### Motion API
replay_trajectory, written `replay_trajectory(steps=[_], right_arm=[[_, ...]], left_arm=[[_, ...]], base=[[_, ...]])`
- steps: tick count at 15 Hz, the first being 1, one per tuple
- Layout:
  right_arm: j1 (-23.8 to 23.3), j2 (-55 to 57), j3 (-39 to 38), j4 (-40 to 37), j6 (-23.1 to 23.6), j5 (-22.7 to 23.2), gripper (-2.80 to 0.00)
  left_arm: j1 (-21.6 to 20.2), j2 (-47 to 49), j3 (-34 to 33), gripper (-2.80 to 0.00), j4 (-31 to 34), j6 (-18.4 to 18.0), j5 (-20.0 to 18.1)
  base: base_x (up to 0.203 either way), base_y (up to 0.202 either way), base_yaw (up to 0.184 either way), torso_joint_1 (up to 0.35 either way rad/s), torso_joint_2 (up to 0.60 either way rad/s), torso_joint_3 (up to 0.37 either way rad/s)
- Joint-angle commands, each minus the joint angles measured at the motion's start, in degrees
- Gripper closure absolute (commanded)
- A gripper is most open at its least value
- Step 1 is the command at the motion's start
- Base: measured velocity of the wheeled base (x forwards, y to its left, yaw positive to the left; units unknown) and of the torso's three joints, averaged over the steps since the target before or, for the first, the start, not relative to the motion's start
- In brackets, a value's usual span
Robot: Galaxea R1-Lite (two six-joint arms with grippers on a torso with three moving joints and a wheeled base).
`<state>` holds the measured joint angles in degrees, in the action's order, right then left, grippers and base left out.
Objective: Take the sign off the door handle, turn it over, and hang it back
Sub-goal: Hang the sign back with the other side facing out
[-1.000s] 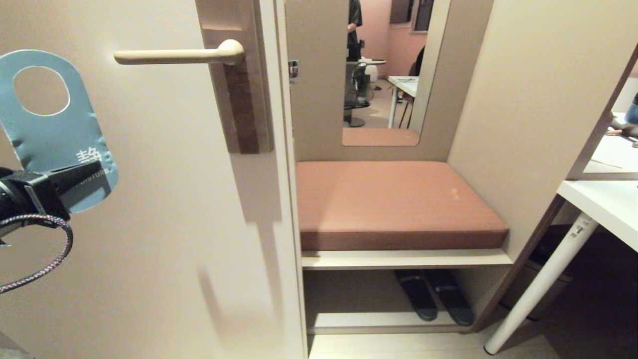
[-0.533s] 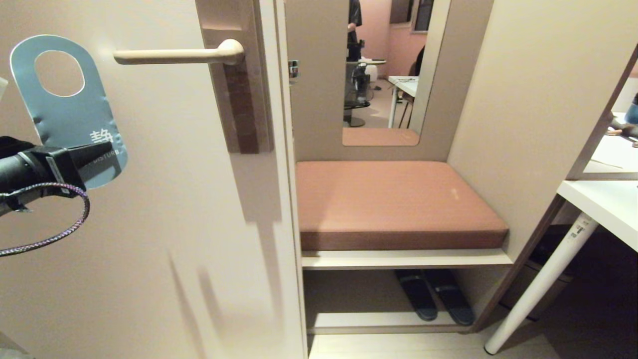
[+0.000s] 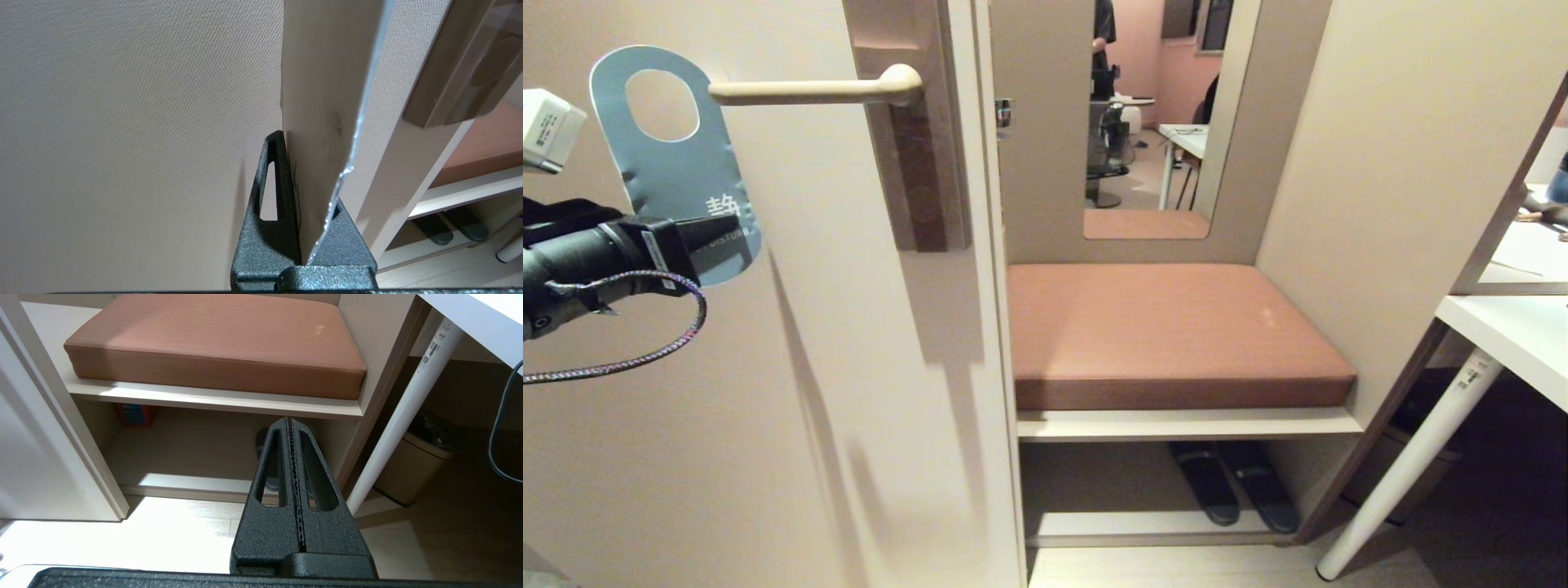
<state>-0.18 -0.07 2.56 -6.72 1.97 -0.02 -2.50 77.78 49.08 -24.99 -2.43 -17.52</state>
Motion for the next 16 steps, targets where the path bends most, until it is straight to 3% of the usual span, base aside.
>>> replay_trajectory(steps=[1, 4, 16], right_arm=[[-0.08, 0.07, -0.01, -0.05, 0.05, -0.06, 0.0], [0.01, 0.07, -0.01, -0.05, 0.05, 0.02, 0.0], [0.01, 0.07, -0.01, -0.05, 0.05, -0.06, 0.0]], left_arm=[[0.63, 1.41, 0.6, 0.0, -0.14, -0.11, 0.02], [2.21, 2.17, 1.69, 0.0, -0.14, -0.1, 1.92], [5.65, 3.08, 3.47, 0.0, -0.14, -0.04, 2.93]], base=[[0.0, 0.0, 0.0, 0.0, 0.0, 0.0], [0.0, 0.0, 0.0, 0.0, 0.0, 0.0], [0.0, 0.0, 0.0, 0.0, 0.0, 0.0]])
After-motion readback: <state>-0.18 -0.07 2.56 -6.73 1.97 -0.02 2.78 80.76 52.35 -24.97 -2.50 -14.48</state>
